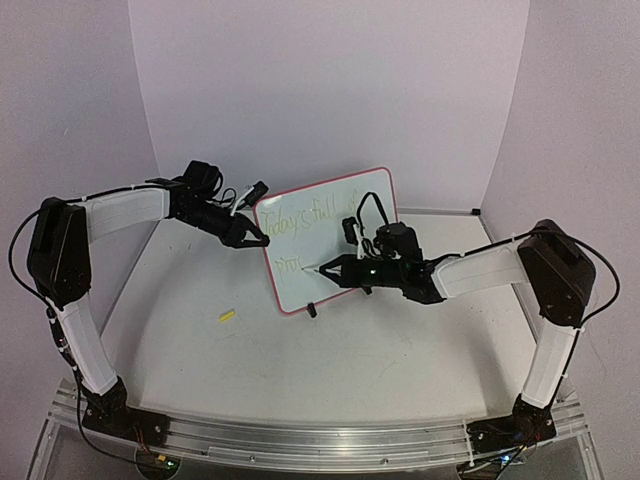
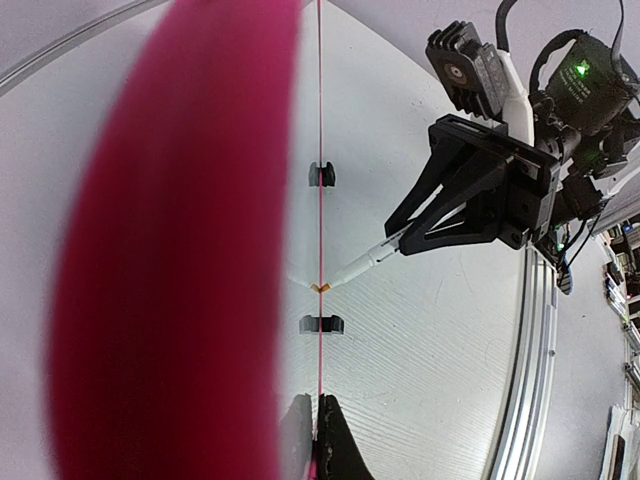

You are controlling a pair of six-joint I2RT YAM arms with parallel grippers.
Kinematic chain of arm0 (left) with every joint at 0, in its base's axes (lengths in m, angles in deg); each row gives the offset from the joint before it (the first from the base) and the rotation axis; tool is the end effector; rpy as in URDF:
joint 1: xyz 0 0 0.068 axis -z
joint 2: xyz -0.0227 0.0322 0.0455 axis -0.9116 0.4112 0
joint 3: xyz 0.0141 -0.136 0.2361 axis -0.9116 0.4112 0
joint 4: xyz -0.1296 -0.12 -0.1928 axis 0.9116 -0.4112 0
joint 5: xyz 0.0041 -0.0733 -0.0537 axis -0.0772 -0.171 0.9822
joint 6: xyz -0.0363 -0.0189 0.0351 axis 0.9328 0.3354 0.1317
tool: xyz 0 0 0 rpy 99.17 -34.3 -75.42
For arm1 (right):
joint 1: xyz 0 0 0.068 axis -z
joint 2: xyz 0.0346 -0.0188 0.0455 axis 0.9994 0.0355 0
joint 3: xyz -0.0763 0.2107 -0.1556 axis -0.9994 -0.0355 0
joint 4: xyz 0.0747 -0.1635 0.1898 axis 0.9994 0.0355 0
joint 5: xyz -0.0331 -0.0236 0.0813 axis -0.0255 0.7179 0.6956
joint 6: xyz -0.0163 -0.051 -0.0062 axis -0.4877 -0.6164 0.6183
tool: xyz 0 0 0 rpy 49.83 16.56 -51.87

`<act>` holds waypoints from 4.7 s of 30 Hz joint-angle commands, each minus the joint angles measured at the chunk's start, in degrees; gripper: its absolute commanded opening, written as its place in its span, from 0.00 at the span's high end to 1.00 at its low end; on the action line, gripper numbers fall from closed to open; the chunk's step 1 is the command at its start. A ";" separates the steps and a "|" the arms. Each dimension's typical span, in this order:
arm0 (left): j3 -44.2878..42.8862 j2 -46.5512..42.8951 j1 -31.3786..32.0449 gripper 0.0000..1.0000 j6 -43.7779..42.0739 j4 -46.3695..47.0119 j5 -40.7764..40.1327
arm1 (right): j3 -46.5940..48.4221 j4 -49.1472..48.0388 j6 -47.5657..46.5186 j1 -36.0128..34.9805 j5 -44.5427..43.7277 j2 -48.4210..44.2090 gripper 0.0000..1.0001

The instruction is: Write a sentence on the whiteboard

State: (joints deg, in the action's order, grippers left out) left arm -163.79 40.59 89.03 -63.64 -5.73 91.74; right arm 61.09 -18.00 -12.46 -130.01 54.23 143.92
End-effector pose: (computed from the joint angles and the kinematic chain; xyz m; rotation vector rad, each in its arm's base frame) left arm 0.3530 -0.1800 0.2617 1.1111 2.0796 -1.0467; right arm 0.2953 0.2856 0.1892 -0.5439 1.9950 1.1933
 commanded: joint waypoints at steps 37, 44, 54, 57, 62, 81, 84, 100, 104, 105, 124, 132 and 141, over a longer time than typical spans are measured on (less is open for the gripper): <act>-0.21 0.32 1.74 1.00 -3.09 -4.39 -3.85 | -0.82 -5.96 3.37 0.20 -7.79 -2.02 1.00; -0.20 0.23 1.74 1.00 -3.09 -4.47 -3.85 | -2.07 -5.92 3.43 0.21 -7.93 -2.12 1.00; -0.17 0.06 1.77 1.00 -3.06 -4.47 -3.84 | -4.10 -5.80 4.23 0.15 -6.92 -1.16 1.00; -0.21 0.08 1.74 1.00 -3.06 -4.43 -3.85 | -4.29 -5.88 4.20 0.20 -7.00 -1.31 1.00; -0.13 0.06 1.74 1.00 -3.09 -4.44 -3.87 | -2.96 -6.30 4.43 0.19 -6.66 -1.57 1.00; -0.21 -0.03 1.74 1.00 -3.08 -4.46 -3.82 | 0.57 -9.71 6.73 0.17 -5.58 -0.63 1.00; -0.21 -0.04 1.74 1.00 -3.06 -4.43 -3.85 | 0.30 -9.71 6.86 0.21 -6.19 -0.49 1.00; -0.21 -0.12 1.74 1.00 -3.11 -4.48 -3.85 | -3.14 -9.31 7.45 0.64 -12.25 -3.11 1.00; -0.15 -0.20 1.74 1.00 -3.11 -4.50 -3.85 | -3.76 -9.18 7.44 0.65 -12.52 -3.08 1.00; -0.20 -0.21 1.74 1.00 -3.09 -4.52 -3.85 | -3.78 -9.14 7.42 0.65 -12.36 -3.01 1.00; -0.20 -0.12 1.74 1.00 -3.07 -4.52 -3.90 | -5.89 -7.25 7.64 0.65 -10.33 -1.29 1.00; -0.21 -0.35 1.75 1.00 -3.15 -4.55 -4.03 | -7.02 -7.25 7.91 0.56 -10.70 -1.37 1.00; -0.03 -0.82 1.74 1.00 -3.21 -4.52 -4.03 | -6.77 -7.26 6.66 0.56 -9.23 -2.83 1.00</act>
State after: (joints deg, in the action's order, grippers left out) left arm -163.79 40.41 89.18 -63.62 -5.77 91.63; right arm 54.16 -26.39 -4.80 -130.33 46.73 142.37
